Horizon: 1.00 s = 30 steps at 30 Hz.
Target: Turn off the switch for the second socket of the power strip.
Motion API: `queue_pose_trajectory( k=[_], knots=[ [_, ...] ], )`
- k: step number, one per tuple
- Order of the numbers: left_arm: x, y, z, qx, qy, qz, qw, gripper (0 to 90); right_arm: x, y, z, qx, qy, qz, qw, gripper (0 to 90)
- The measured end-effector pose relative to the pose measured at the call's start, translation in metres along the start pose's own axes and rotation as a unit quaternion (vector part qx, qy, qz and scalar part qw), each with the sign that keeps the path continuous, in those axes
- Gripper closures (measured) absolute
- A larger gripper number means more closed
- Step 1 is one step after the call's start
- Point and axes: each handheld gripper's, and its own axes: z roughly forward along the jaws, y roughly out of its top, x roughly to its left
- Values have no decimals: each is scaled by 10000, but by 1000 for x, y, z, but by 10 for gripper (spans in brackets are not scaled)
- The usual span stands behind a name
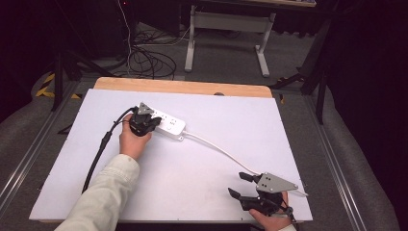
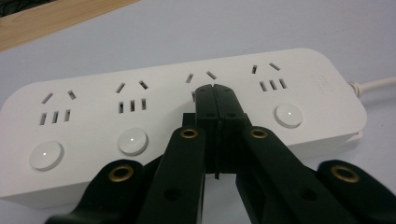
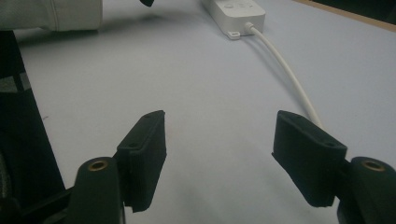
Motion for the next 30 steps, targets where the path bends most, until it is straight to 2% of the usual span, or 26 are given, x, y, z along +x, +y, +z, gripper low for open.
queue_pose_trajectory(
  k=[11,15,19,22,26,30],
  knots=[
    [-5,1,0,63,217,67,9997,900,0,0,1,20,11,3,10000,348],
    [-6,2,0,80,223,53,9997,900,0,0,1,18,8,5,10000,348],
    [-5,2,1,81,180,-85,9998,900,0,0,1,19,12,-5,10000,348],
    [-5,2,1,57,227,-54,9997,900,1,0,1,30,5,-7,10000,349],
    [-4,2,1,59,157,-168,9997,900,1,0,1,29,21,-8,10000,349],
    [-7,2,2,87,283,-62,9995,900,1,0,1,36,15,-2,10000,349]
  ],
)
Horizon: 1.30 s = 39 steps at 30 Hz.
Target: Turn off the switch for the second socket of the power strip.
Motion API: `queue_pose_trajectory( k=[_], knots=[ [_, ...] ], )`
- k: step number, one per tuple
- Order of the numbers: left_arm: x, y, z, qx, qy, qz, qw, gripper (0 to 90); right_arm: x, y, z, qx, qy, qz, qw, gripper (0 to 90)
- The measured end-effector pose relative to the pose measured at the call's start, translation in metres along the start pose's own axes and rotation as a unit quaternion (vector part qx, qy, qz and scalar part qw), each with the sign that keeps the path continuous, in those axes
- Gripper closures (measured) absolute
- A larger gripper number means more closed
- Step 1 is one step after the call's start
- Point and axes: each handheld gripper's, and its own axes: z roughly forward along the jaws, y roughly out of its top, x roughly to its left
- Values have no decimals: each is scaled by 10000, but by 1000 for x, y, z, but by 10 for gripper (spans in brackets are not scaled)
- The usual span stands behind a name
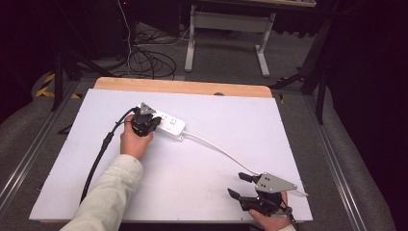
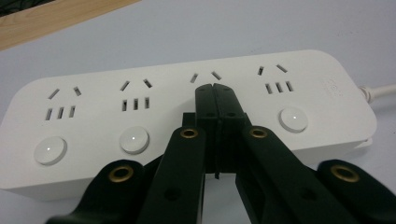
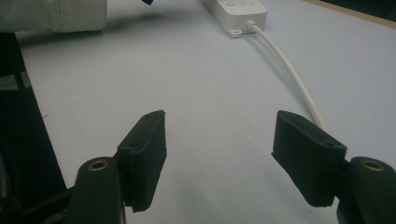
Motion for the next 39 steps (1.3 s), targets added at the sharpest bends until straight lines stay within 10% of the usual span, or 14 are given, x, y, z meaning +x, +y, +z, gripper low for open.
queue_pose_trajectory(
  k=[39],
  knots=[
    [8,16,-13,196,-173,-114,9996,878,-2,1,2,-5,6,4,10000,349]
  ],
)
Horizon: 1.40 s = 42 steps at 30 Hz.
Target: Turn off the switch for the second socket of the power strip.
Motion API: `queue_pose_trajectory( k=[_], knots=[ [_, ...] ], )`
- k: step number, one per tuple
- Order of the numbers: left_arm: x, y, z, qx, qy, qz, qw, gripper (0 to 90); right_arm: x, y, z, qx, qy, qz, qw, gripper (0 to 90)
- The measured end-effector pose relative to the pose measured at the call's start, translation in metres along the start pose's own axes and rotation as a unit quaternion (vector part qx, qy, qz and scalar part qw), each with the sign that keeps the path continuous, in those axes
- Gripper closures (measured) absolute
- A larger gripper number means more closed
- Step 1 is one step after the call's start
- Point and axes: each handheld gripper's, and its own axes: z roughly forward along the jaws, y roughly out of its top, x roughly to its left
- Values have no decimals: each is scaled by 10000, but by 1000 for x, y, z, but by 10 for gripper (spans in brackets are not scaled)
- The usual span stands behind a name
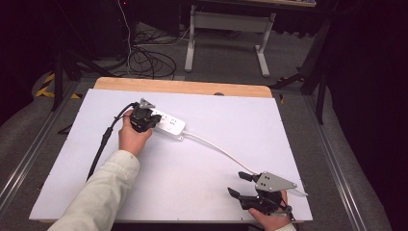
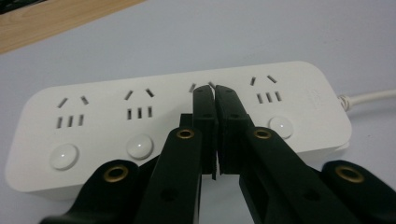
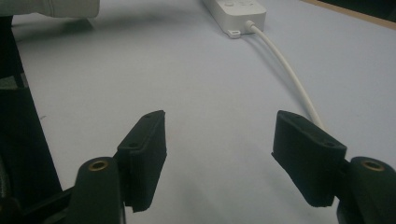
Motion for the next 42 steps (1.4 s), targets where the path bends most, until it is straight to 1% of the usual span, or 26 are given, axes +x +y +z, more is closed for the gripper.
queue_pose_trajectory(
  k=[1,2,4,7,8,9,10,11,13,15,16,20,24,25,27,28,30,31,32,33,35,37,39,40,41,42],
  knots=[
    [0,0,0,0,0,0,10000,878,0,0,0,-3,18,-11,10000,349],
    [2,1,-5,-49,4,-44,10000,878,-1,1,1,-1,21,-26,10000,349],
    [2,3,-9,-111,-75,-97,9999,877,-1,2,2,-13,31,-43,10000,349],
    [1,7,-19,-244,-123,-101,9996,860,-1,4,4,-27,61,-87,9999,349],
    [1,7,-19,-244,-123,-101,9996,856,-2,4,5,-28,71,-97,9999,349],
    [0,9,-25,-311,-184,-170,9992,855,-2,5,5,-34,80,-109,9999,349],
    [0,11,-28,-342,-173,-156,9991,852,-2,5,6,-44,90,-108,9999,349],
    [0,11,-31,-348,-164,-135,9992,848,-3,6,7,-41,95,-103,9999,349],
    [-1,11,-36,-346,-214,-186,9990,844,-4,7,8,-40,116,-115,9999,349],
    [0,12,-38,-323,-174,-165,9992,837,-4,8,11,-34,141,-137,9998,349],
    [0,12,-42,-296,-177,-195,9992,831,-4,8,11,-31,155,-139,9998,349],
    [0,13,-49,-322,-135,-162,9993,818,-4,10,14,-17,182,-158,9997,349],
    [-1,14,-51,-348,-207,-141,9991,811,-5,10,15,-22,200,-154,9997,349],
    [-2,14,-51,-344,-203,-107,9991,810,-5,10,15,-20,201,-160,9997,349],
    [-3,14,-52,-338,-221,-114,9991,805,-5,10,15,-20,200,-161,9997,349],
    [-4,14,-53,-361,-208,-48,9991,777,-4,10,15,-19,190,-163,9997,349],
    [-7,15,-56,-421,-245,-35,9988,695,-5,9,14,-27,189,-158,9997,349],
    [-8,15,-58,-463,-271,-25,9986,633,-5,9,14,-32,192,-149,9997,349],
    [-10,15,-61,-494,-268,42,9984,571,-4,9,14,-38,190,-148,9997,349],
    [-10,15,-61,-494,-268,42,9984,516,-4,9,13,-33,183,-158,9997,349],
    [-16,15,-69,-557,-329,141,9978,412,-4,9,13,-57,198,-162,9997,350],
    [-18,15,-73,-587,-369,176,9974,370,-4,9,12,-107,230,-142,9996,350],
    [-22,15,-81,-652,-462,231,9965,340,-5,9,11,-146,243,-130,9995,350],
    [-26,15,-90,-711,-517,324,9956,324,-5,9,11,-144,243,-107,9995,349],
    [-26,15,-90,-711,-517,324,9956,314,-5,9,11,-152,248,-104,9995,349],
    [-28,14,-95,-747,-533,375,9951,307,-5,9,11,-152,245,-93,9995,349]
  ],
)
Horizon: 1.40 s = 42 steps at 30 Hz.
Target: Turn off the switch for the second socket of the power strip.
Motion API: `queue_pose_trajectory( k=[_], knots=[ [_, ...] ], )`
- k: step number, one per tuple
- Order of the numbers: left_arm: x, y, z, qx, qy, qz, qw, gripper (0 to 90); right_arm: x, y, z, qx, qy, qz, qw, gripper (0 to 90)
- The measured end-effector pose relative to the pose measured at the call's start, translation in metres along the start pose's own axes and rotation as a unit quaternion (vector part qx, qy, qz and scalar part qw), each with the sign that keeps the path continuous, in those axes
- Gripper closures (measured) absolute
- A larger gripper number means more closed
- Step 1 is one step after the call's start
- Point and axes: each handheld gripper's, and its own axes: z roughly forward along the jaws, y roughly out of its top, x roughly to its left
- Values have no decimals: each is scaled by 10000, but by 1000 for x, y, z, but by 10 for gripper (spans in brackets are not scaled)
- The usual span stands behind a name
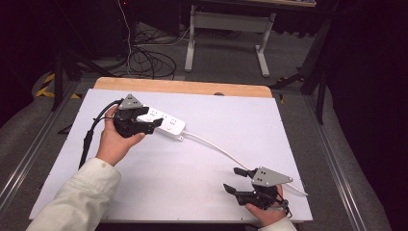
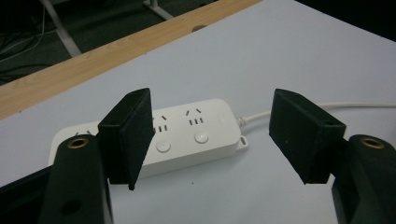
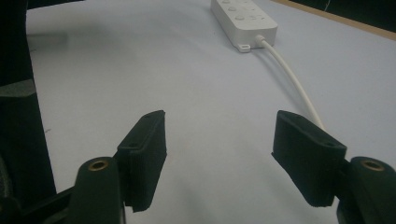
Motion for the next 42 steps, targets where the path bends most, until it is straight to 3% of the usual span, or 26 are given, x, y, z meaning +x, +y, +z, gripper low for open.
queue_pose_trajectory(
  k=[7,8,13,20,23,27,33,38,40,41,42],
  knots=[
    [-16,-6,-35,-192,-257,155,9994,266,0,0,-1,2,-14,-2,10000,348],
    [-20,-10,-44,-284,-212,269,9990,248,0,0,-1,5,-31,0,10000,348],
    [-25,-21,-60,-440,-138,346,9983,199,1,0,-1,12,-47,3,10000,346],
    [-27,-42,-83,-592,-299,386,9970,188,2,0,-1,10,-41,-20,10000,347],
    [-29,-54,-92,-625,-267,426,9968,184,2,-1,-1,2,-39,-9,10000,347],
    [-31,-65,-96,-582,-204,455,9971,184,2,-1,-1,-2,-39,-9,10000,345],
    [-34,-89,-101,-674,-339,420,9963,180,1,-1,-3,-28,-65,13,10000,345],
    [-38,-110,-102,-737,-266,642,9949,163,2,-1,-3,-37,-56,18,10000,345],
    [-36,-117,-101,-738,-222,526,9956,164,2,-1,-3,-36,-61,14,10000,345],
    [-34,-123,-100,-767,-323,378,9958,164,2,-1,-3,-30,-64,10,10000,345],
    [-34,-123,-100,-767,-323,378,9958,164,2,-1,-3,-30,-64,10,10000,345]
  ],
)
